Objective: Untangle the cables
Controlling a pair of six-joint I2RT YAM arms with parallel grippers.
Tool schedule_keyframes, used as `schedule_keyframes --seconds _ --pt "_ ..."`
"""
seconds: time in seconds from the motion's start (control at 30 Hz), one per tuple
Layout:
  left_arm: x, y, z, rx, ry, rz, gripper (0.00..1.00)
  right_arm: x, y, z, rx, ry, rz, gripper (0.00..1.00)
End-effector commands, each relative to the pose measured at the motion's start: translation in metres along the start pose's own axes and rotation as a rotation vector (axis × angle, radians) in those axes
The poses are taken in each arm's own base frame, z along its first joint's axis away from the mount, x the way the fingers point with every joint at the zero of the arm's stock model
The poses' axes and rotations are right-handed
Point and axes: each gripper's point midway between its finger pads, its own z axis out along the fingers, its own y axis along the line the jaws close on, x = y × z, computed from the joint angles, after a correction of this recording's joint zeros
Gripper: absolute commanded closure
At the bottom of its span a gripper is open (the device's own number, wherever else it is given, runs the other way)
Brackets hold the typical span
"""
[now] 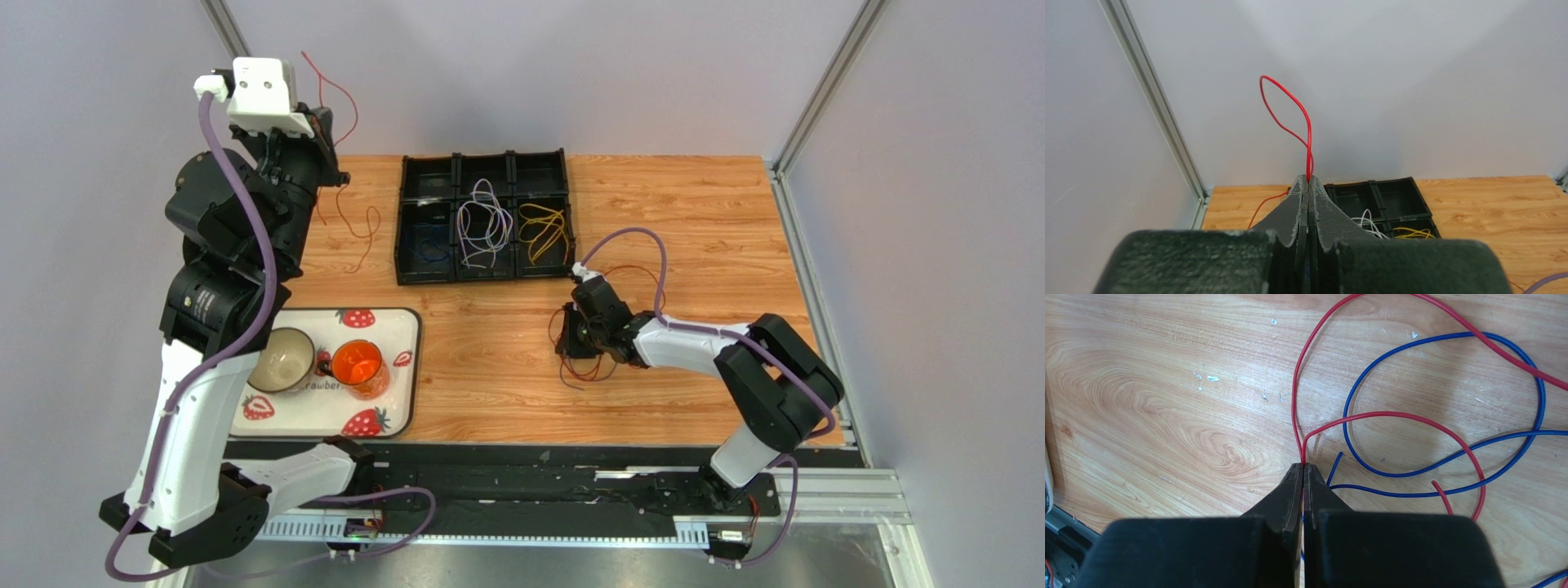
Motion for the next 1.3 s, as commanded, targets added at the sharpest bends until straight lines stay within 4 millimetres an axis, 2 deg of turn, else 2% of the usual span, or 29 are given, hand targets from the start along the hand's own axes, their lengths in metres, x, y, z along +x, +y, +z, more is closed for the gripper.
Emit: schedule_keyframes --seconds 0.0,0.2,0.5,0.73,0.87,1.03,1.07,1.27 --pt "0.003 -0.006 0.014 0.015 0.001 0.013 1.00 0.033 -0.021 0.003 0.058 0.124 0.016 1.00" --pt "0.026 -0.004 0.042 0.005 0.023 0.010 1.00 0.032 -0.015 0.002 0.027 0.131 0.008 1.00" --pt "0.046 -0.006 0.071 0.005 0.032 -0.047 1.00 0.033 -0.015 0.000 0.018 0.131 -0.012 1.00" --pt "0.047 -0.017 0.088 0.059 0.013 -0.047 1.00 0.029 -0.011 -0.001 0.002 0.126 -0.030 1.00" --pt "0.051 -0.016 0.102 0.053 0.012 -0.024 1.00 0.025 -0.005 -0.002 -0.018 0.125 -0.032 1.00" --pt "0.071 -0.012 0.120 0.017 0.029 -0.006 1.00 0.023 0.002 -0.004 -0.048 0.125 -0.035 1.00" --pt "0.083 -0.012 0.124 0.013 0.050 0.001 1.00 0.022 0.004 -0.005 -0.054 0.122 -0.037 1.00" --pt "0.117 -0.004 0.139 -0.045 0.096 0.030 1.00 0.019 0.006 -0.009 -0.062 0.114 -0.049 1.00"
